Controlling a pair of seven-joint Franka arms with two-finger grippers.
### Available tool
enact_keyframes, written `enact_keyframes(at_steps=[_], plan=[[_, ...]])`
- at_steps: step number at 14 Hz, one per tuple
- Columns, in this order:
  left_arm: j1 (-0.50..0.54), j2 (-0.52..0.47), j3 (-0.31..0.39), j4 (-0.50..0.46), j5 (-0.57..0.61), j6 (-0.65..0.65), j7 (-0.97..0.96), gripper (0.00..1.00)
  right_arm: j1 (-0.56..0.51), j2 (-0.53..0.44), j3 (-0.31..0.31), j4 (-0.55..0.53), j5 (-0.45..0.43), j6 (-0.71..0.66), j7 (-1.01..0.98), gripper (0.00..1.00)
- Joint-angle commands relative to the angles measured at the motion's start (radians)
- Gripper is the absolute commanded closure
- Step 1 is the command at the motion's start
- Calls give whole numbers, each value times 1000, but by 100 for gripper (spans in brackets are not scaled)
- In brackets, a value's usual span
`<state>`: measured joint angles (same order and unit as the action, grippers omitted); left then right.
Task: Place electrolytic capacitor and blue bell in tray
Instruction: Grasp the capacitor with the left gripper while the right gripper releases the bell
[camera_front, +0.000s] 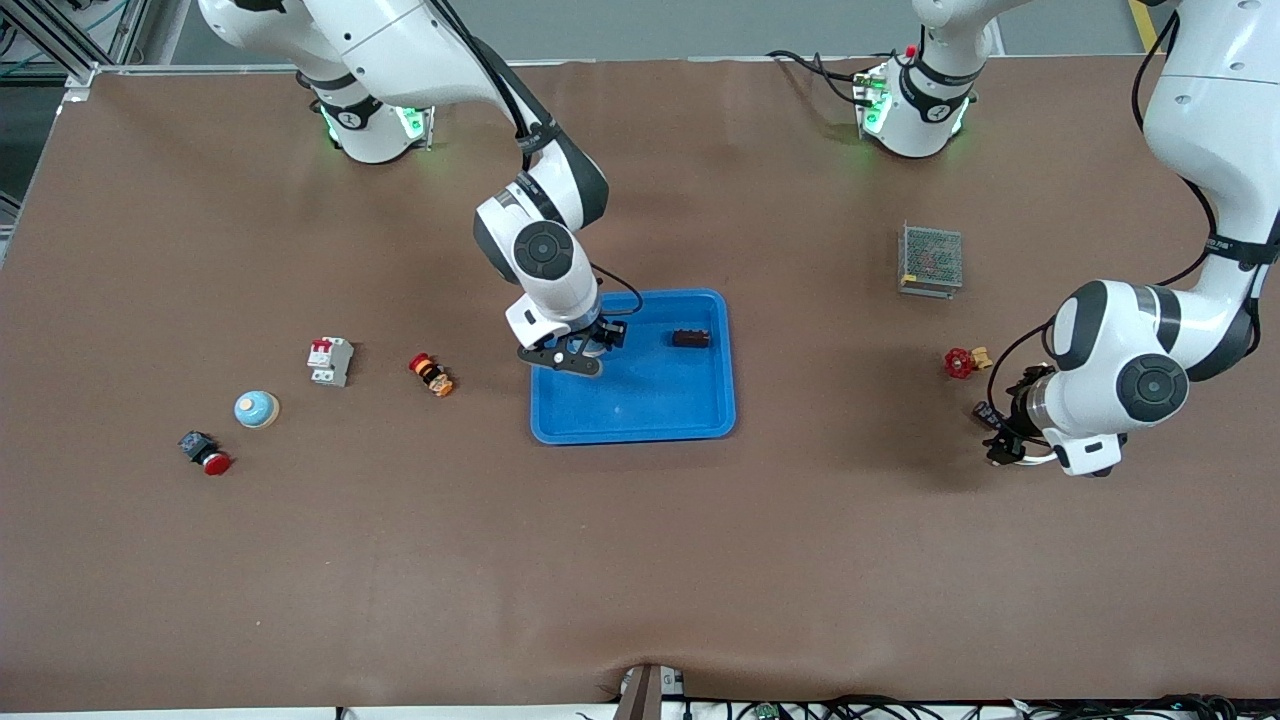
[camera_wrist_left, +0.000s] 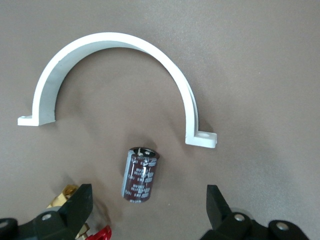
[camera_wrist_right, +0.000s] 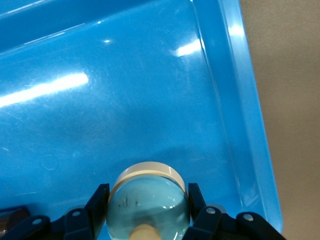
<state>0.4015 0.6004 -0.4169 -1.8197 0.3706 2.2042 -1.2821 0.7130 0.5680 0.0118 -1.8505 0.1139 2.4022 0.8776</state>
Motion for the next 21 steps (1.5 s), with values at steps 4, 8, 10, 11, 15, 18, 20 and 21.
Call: enact_keyframes(at_steps=[4,8,10,11,15,18,20,21], plan=[[37,6,-10,-85,71,121,3,10,16,16,-12,-24,-23,77,12,49],[45,13,-11,-95,82,121,13,29,23,36,-12,-24,-23,98,12,49],[45,15,-11,-99,82,123,27,42,23,41,-12,-24,-23,106,14,48],[45,13,-11,-99,82,123,27,52,23,41,-12,-24,-23,104,14,48],[45,15,-13,-96,82,123,26,83,22,41,-12,-24,-23,109,14,8],[42,6,-20,-86,80,123,24,100,20,38,-12,-23,-23,106,14,0],[36,-1,-28,-58,74,118,18,100,20,24,-12,-18,-23,91,7,0],[33,1,-40,-47,70,114,15,100,20,12,-12,-18,-23,77,4,0]])
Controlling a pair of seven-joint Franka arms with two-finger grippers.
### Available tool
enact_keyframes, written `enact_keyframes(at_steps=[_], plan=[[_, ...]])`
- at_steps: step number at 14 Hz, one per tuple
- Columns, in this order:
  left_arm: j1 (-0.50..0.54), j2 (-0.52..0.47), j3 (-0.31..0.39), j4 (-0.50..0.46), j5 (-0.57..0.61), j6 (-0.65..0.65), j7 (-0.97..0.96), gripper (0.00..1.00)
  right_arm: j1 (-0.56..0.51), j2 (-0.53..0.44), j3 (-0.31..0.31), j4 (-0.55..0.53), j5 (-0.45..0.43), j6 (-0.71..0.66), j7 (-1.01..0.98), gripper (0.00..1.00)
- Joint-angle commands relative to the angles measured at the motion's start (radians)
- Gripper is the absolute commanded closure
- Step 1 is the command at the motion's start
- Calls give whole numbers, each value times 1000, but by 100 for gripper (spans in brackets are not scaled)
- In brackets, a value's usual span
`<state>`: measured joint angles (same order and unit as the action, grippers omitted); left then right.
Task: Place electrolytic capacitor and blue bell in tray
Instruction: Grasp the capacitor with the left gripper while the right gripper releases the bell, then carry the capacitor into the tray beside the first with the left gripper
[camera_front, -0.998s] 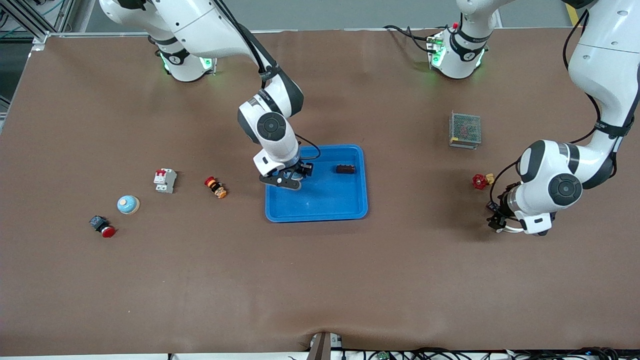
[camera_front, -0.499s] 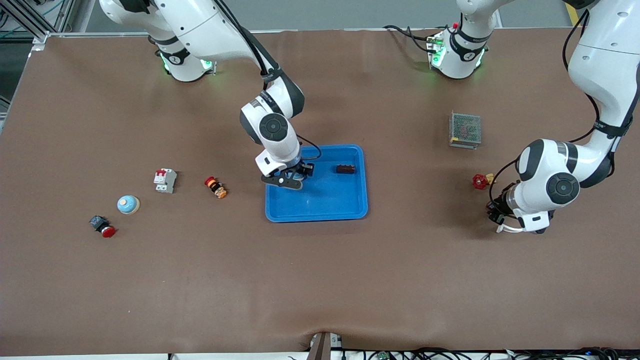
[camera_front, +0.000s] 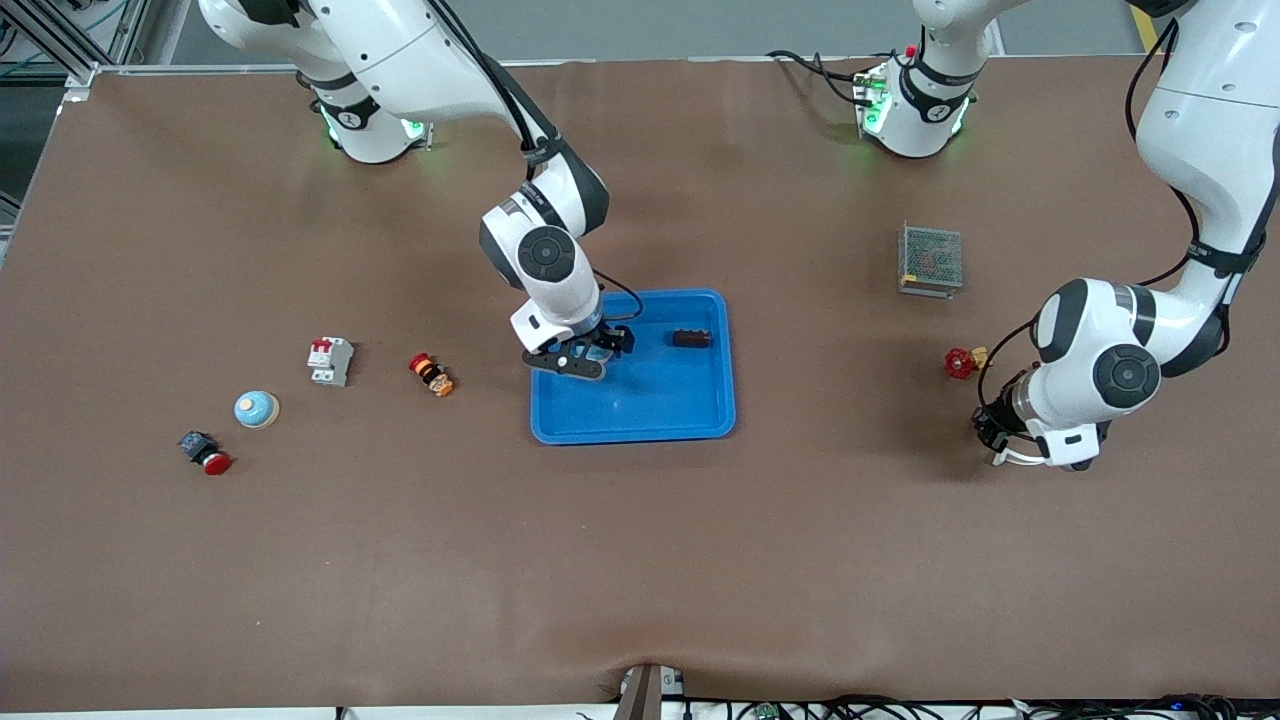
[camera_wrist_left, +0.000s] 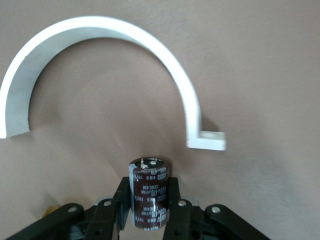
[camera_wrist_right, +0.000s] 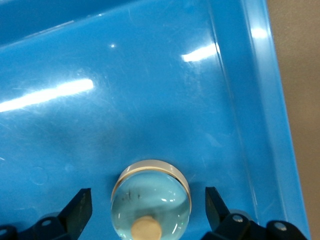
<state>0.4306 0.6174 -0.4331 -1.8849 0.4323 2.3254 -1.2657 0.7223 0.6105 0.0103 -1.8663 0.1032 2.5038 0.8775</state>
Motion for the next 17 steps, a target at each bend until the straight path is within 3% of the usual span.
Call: enact_keyframes(at_steps=[1,4,7,11,17], plan=[[0,-15,-29,29,5,-8,-4,100,11,-46,-10,-1,-13,-45,5,0],[-6,-13,-70,61,-16,-15,-29,100,11,-109,-10,-2,-13,-143,3,0],[-50,-13,-95,119,-111,-92,-66,100,5,-195,-10,-2,-13,-245,-2,0],[-101,-15,-137,147,-158,-113,-216,100,-13,-311,-16,-5,-13,-402,-60,0],[-278,-5,-144,190,-158,-113,-486,100,-157,-504,-16,-13,-39,-653,-308,0]])
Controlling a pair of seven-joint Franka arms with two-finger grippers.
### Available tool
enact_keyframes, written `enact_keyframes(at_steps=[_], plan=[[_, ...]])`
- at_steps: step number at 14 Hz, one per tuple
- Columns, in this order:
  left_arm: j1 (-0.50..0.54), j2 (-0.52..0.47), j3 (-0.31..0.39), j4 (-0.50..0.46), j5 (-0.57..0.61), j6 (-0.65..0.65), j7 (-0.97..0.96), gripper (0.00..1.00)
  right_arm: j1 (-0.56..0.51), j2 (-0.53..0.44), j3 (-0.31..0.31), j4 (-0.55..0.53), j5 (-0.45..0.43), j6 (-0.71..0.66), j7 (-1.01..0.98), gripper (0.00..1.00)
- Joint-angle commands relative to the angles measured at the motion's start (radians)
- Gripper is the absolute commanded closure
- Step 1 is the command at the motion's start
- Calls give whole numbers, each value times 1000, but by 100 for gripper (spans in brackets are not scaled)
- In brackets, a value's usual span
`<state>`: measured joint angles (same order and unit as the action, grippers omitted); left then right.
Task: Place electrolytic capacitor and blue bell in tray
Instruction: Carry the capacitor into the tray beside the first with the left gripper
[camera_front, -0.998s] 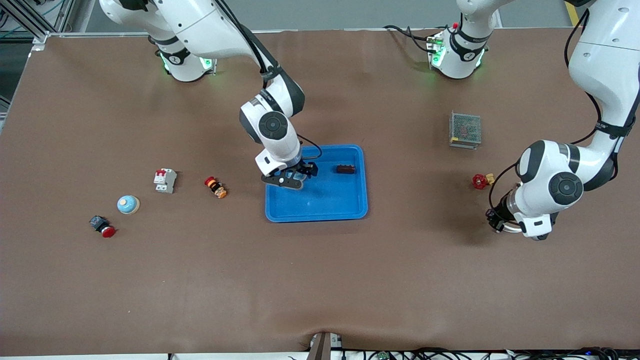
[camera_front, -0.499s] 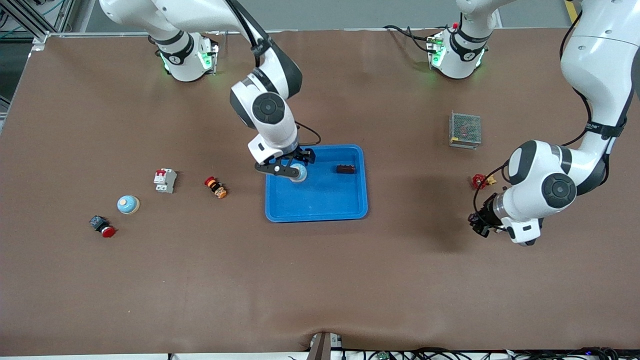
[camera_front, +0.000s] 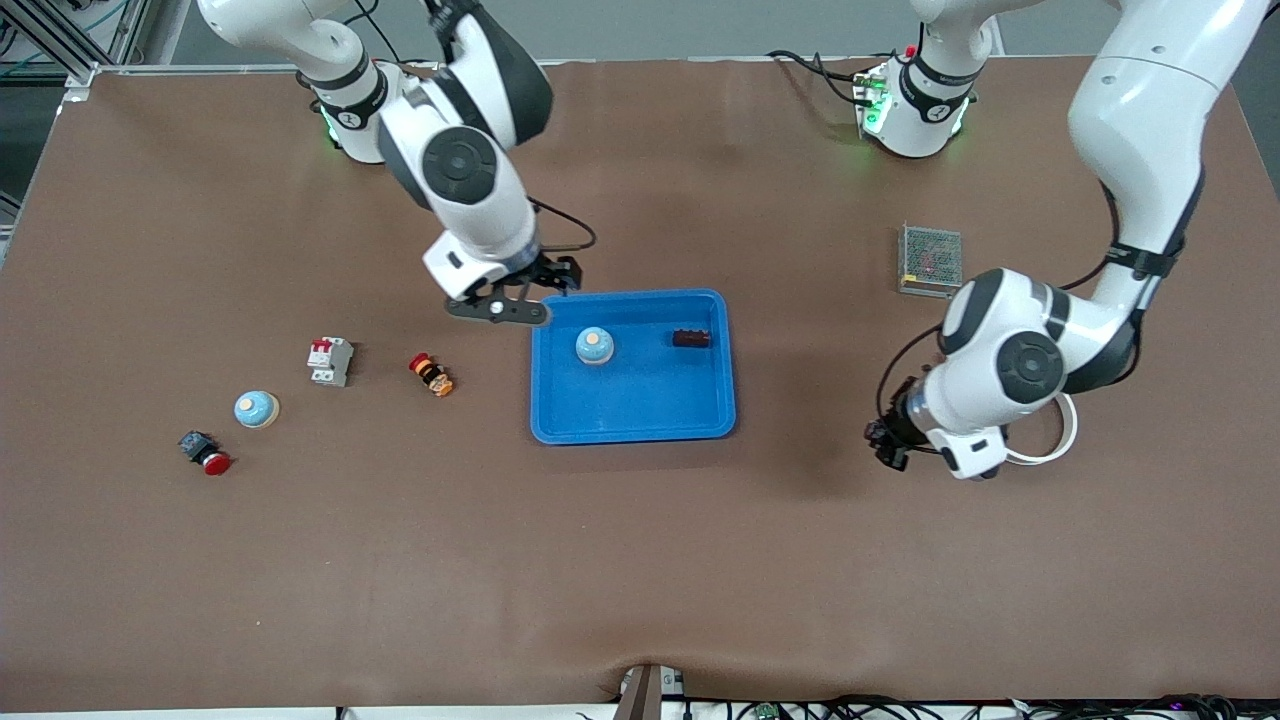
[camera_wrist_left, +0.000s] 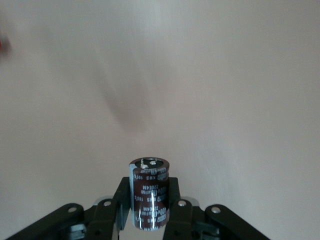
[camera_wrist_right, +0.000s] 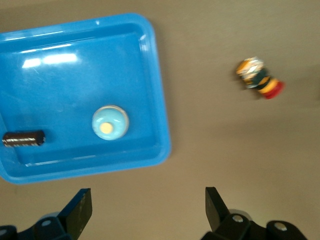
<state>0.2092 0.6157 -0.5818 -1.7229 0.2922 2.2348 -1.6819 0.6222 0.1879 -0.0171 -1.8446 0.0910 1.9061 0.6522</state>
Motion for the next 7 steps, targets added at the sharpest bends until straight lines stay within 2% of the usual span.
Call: enact_keyframes(at_steps=[1,3,7], plan=[[-89,-2,5,32,-18,-23,-108,100,-84,-111,11,-36,-40,-86,-126,0],[-155,19,7,86,-19,-23,-210,100,-149,-175,11,-66,-47,-120,-236,0],[-258,67,8,135,-19,-23,-358,100,-312,-286,11,-172,-47,-119,-498,0]])
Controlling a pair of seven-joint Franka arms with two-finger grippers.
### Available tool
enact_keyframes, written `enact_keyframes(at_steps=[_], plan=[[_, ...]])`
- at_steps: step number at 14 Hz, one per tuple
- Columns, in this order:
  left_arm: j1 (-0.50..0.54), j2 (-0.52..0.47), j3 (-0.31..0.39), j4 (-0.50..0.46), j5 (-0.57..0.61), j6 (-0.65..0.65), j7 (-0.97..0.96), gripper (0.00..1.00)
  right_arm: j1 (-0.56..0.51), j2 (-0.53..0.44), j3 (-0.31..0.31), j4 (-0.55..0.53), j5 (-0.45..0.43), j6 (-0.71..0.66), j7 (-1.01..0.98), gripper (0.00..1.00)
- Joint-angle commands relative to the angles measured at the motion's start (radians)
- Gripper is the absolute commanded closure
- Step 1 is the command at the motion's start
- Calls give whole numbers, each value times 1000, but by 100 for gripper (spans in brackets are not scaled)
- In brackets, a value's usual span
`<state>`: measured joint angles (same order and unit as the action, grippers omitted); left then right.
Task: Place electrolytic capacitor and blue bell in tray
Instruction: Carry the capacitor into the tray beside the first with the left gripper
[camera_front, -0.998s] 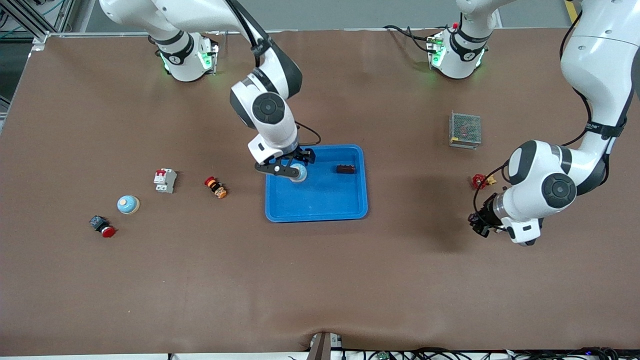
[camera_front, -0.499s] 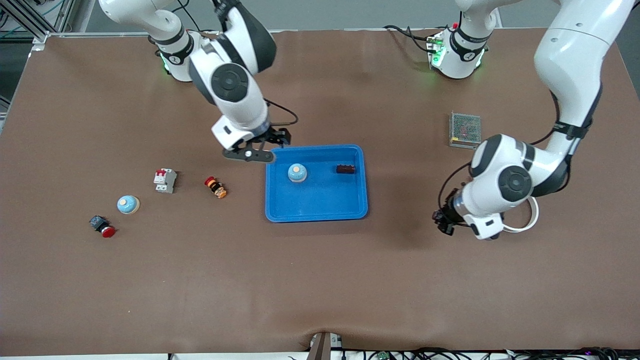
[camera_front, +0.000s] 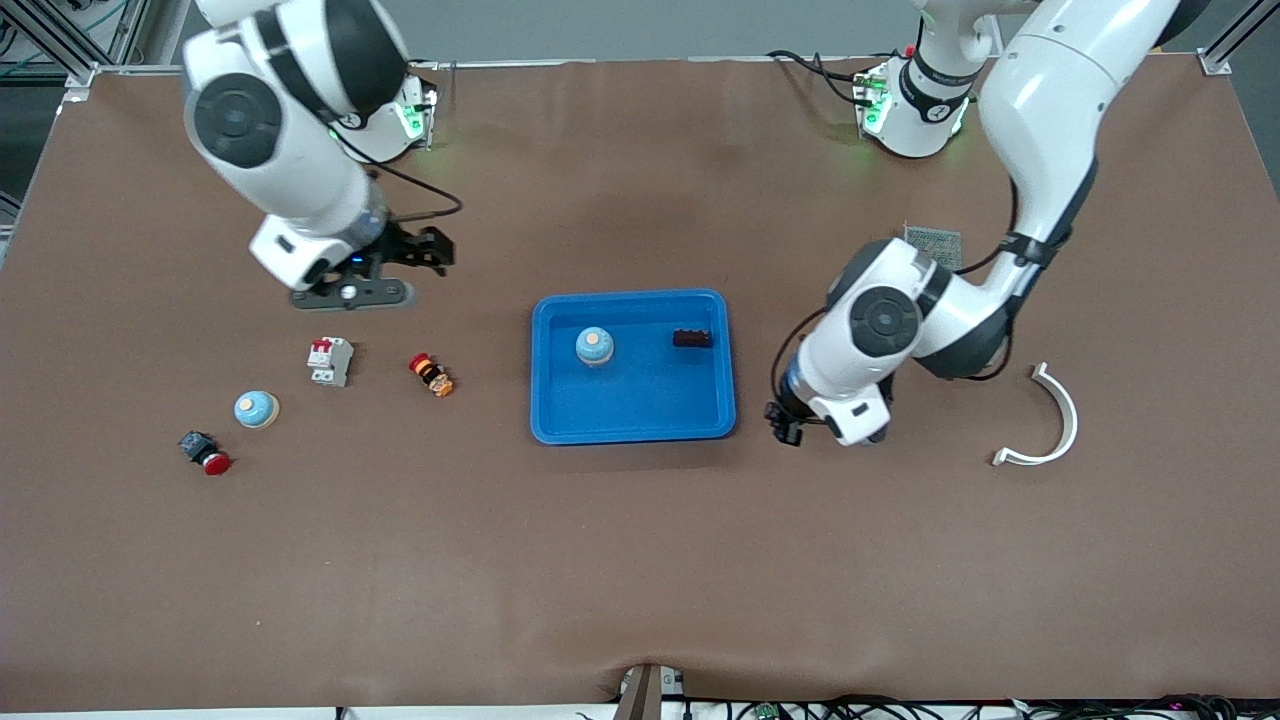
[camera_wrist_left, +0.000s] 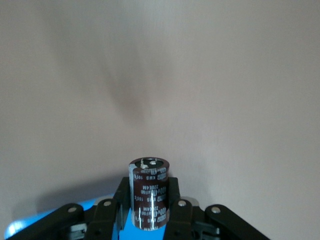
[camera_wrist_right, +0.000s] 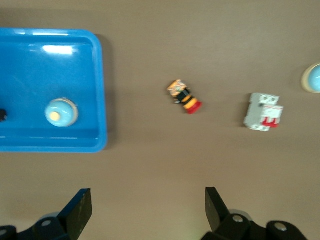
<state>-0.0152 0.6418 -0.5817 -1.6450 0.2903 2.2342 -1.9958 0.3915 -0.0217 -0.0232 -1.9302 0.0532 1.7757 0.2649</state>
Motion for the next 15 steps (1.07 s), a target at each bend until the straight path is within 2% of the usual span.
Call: enact_keyframes(at_steps=[1,4,7,12,15], plan=[[-49,50,8,60,-16,-21,-82,100,-123,-87,17,-107,-9,11,-177,0],[-98,78,10,76,-17,-1,-142,100,-242,-98,17,-156,-22,33,-341,0],[-130,101,11,79,-17,2,-156,100,-330,-93,17,-208,-38,117,-465,0],[-172,151,16,83,-14,38,-218,100,-442,-70,19,-263,-73,263,-599,0],[-183,183,19,82,-7,93,-236,100,-486,-18,17,-270,-75,324,-648,0]])
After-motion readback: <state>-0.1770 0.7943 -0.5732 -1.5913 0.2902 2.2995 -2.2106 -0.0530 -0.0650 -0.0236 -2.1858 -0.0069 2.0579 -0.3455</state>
